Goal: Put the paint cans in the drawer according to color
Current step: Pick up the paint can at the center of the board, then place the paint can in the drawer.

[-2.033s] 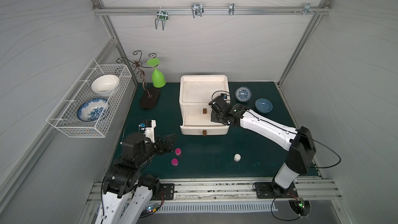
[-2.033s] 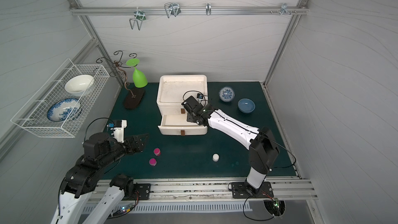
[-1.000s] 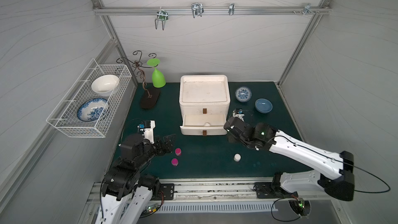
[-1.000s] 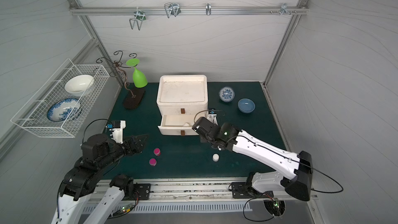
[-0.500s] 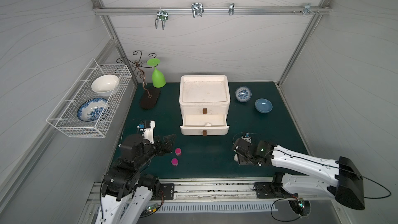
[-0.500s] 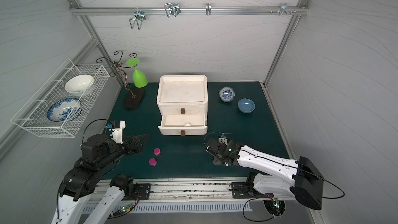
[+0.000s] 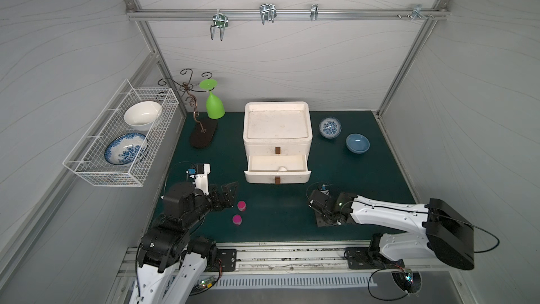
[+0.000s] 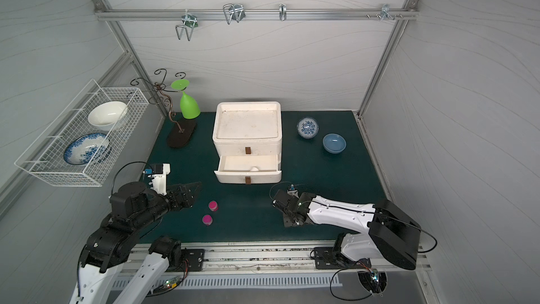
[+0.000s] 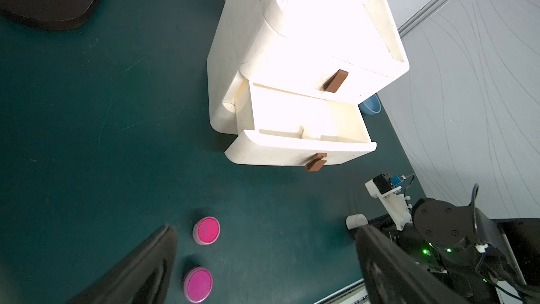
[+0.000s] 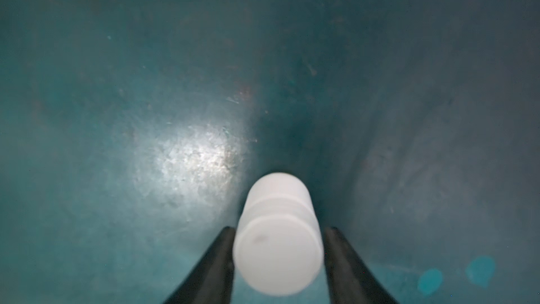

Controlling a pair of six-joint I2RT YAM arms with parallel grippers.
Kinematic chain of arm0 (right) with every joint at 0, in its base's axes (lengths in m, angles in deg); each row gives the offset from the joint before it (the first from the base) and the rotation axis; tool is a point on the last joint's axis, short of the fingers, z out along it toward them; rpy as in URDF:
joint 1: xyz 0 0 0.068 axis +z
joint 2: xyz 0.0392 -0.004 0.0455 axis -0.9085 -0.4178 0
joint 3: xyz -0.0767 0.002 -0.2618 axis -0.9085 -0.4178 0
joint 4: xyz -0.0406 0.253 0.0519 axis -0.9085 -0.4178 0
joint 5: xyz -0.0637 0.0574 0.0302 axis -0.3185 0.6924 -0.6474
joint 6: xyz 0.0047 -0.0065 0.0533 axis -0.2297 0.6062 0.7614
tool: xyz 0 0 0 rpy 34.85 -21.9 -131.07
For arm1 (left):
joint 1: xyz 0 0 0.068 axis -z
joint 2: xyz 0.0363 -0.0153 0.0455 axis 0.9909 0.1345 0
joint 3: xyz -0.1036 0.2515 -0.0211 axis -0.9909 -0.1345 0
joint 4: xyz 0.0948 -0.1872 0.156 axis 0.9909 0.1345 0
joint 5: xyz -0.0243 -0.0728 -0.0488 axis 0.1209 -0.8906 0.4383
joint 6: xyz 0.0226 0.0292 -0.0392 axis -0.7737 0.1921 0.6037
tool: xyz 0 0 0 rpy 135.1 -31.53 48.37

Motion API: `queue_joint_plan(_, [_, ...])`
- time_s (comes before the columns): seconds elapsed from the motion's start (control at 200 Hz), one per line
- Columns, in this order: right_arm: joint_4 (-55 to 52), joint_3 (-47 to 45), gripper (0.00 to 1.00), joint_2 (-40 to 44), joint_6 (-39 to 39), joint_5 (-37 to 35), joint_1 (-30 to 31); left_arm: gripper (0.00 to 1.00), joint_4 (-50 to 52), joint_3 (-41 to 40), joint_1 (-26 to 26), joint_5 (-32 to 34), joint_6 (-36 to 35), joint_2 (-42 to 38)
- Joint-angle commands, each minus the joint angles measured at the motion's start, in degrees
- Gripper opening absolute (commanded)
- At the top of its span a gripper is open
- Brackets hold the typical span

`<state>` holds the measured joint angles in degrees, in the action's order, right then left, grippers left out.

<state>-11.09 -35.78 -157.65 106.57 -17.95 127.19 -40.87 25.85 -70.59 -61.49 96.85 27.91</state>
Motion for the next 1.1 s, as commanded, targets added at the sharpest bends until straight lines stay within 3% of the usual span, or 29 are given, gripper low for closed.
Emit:
queue_joint_plan(0.0, [1.32,-0.52,0.38,-1.04,-3.61,-1.11,-1.54,0.99,-2.13,-0.01,-0.08,0.33,-0.53,0.22])
queue_joint_plan(0.155, [-2.91,2.11,0.08,0.09,-7.50,-2.14,-1.96,1.00,-2.19,-0.02,-0.07,0.25,-0.58,0.12])
queue_joint_plan(0.31, [-12.58,11.56,0.08,7.29,-15.02,-6.50,1.69,0.99,-2.28,-0.01,-0.06,-0.16,-0.62,-0.10])
queue_joint_plan(0.45, [-12.98,21.27,0.09,10.64,-24.68,-5.70,2.03,0.99,-2.28,-0.01,-0.08,-0.04,-0.61,-0.80])
queue_joint_plan(0.605, [-6.10,32.10,0.09,2.84,-39.38,-1.83,2.27,0.99,-2.37,-0.04,-0.07,-0.02,-0.62,-1.10])
queue_joint_plan(0.76, [5.14,36.41,0.13,-5.91,-57.14,4.26,2.19,0.99,-2.11,0.02,0.01,0.32,-0.53,-1.01])
queue_joint_plan(0.87, [8.41,39.04,0.15,-10.85,-70.02,4.59,1.57,0.99,-2.10,-0.01,0.01,0.49,-0.53,-1.01])
queue_joint_plan(1.096, [3.72,48.76,0.15,-17.69,-78.16,11.46,-4.29,0.99,-2.26,-0.10,0.11,-0.08,-0.55,-0.81])
